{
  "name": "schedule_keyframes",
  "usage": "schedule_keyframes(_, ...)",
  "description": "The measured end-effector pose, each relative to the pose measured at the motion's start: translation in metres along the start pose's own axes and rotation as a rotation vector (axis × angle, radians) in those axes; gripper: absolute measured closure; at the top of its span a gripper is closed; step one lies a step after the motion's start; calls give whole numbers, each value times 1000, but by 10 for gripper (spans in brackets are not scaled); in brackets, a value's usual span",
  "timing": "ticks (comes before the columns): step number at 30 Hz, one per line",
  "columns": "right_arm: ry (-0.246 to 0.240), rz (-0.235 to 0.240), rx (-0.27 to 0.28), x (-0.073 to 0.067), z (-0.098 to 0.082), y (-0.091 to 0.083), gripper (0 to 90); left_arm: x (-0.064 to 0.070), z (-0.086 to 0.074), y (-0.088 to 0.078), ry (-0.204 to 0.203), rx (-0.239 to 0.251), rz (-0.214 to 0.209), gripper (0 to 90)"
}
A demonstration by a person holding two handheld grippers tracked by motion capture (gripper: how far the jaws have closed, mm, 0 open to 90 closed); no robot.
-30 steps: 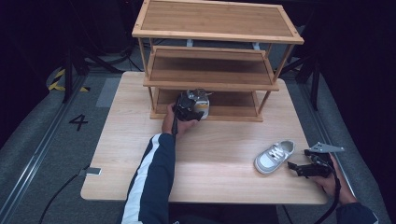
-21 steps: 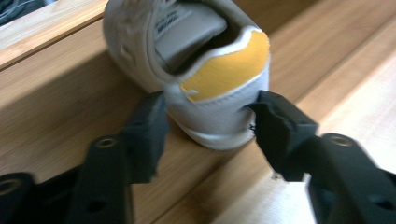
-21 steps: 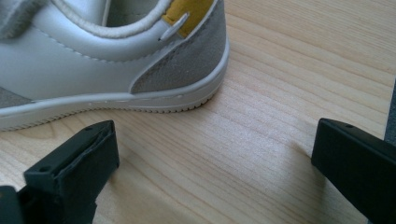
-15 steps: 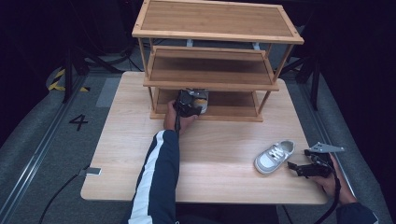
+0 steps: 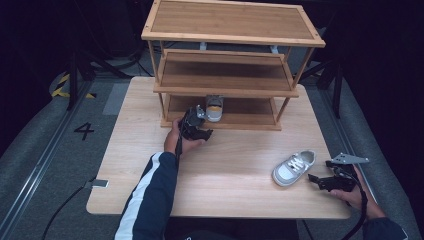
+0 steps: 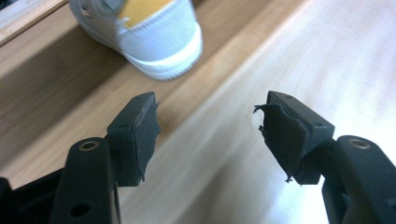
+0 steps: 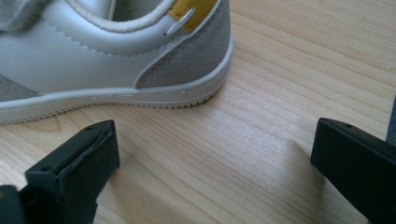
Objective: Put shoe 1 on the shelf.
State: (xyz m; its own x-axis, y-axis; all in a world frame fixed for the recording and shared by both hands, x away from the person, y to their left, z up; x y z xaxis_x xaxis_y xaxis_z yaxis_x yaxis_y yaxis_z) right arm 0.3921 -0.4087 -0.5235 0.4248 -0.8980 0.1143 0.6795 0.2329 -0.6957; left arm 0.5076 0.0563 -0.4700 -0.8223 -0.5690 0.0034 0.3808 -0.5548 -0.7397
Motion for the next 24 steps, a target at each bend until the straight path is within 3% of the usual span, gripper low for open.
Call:
schedule_keyframes(3, 2, -2, -8, 1, 1, -1, 58, 9, -8, -14, 27, 4, -7, 358)
schedule_keyframes(5, 0, -4, -5, 2, 1, -3, 141, 14, -14, -23, 23, 15, -19, 357)
schedule_keyframes(12, -17, -22, 1, 4, 5, -9, 262, 29, -44, -46, 72, -24, -12, 343)
schedule_keyframes(17, -21, -35, 59, 6, 16, -21, 316, 40, -73, -59, 108, -64, -9, 322)
schedule_keyframes(18, -26, -38, 68, 7, 19, -24, 322, 40, -73, -59, 108, -64, -9, 314)
schedule_keyframes(21, -21, -37, 91, 8, 26, -29, 356, 49, -100, -64, 119, -115, -21, 311)
schedule_keyframes(24, -32, -44, 99, 9, 32, -32, 358, 53, -121, -68, 93, -135, -41, 306)
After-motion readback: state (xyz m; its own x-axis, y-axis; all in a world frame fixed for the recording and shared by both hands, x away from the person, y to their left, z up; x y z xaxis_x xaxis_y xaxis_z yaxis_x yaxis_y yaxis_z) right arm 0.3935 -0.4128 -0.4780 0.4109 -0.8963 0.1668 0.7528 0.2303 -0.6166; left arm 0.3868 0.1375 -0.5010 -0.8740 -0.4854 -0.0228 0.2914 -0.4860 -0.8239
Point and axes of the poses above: each handheld gripper's, and its own axes: y roughly forward along the jaws, z roughly out of its top, x roughly to its right, the point moved 5 cm from there along y, roughly forward along the jaws, and after that the axes turned 10 degrees about -z, right-handed, at the moved point
